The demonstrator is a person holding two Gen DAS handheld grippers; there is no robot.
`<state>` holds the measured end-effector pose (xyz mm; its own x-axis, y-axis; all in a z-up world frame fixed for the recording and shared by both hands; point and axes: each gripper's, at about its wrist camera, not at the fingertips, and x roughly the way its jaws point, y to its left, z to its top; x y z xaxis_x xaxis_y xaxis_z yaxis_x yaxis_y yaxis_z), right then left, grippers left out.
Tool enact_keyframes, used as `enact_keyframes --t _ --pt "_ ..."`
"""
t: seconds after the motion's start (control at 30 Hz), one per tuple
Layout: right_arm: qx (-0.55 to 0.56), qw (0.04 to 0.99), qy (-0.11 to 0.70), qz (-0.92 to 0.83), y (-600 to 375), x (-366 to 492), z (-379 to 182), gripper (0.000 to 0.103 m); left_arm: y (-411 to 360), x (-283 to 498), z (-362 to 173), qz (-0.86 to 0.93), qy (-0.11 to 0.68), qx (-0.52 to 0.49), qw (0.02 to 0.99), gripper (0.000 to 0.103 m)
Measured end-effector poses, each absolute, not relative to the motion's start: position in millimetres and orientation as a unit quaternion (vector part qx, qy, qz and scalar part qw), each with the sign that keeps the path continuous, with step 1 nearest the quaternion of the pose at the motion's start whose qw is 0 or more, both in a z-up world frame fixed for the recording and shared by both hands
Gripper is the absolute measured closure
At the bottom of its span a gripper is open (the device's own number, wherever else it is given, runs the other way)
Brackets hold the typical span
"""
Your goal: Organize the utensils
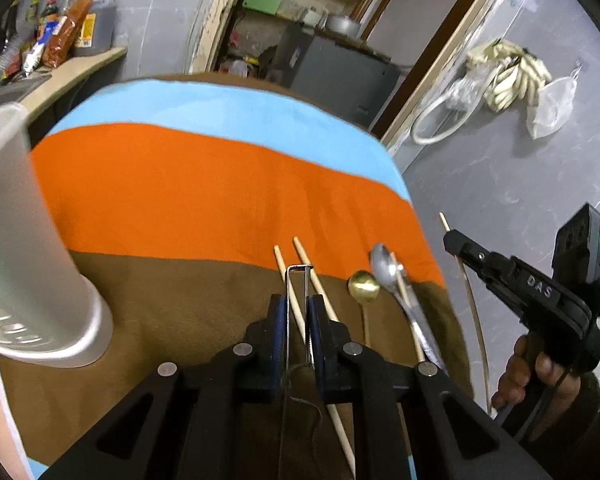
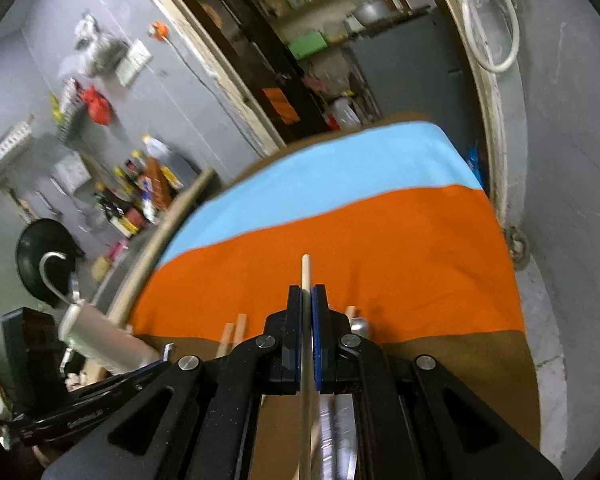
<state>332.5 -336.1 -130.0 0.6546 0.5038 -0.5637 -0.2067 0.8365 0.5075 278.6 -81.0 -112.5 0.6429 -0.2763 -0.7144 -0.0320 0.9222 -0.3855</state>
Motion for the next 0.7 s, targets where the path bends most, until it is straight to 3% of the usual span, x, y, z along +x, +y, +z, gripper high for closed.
enact_keyframes --t 0.4,0.7 --pt "0.224 0.891 0.309 0.245 -285.5 294.7 -82.1 0.099 -44.0 238.6 -45.6 -0.082 0.323 -0.202 0.921 0.091" --pt "0.243 0.893 0.238 0.295 -210.3 296.9 -24.9 0.099 32.6 221.7 14.5 -0.075 0.259 -0.211 0.939 0.091"
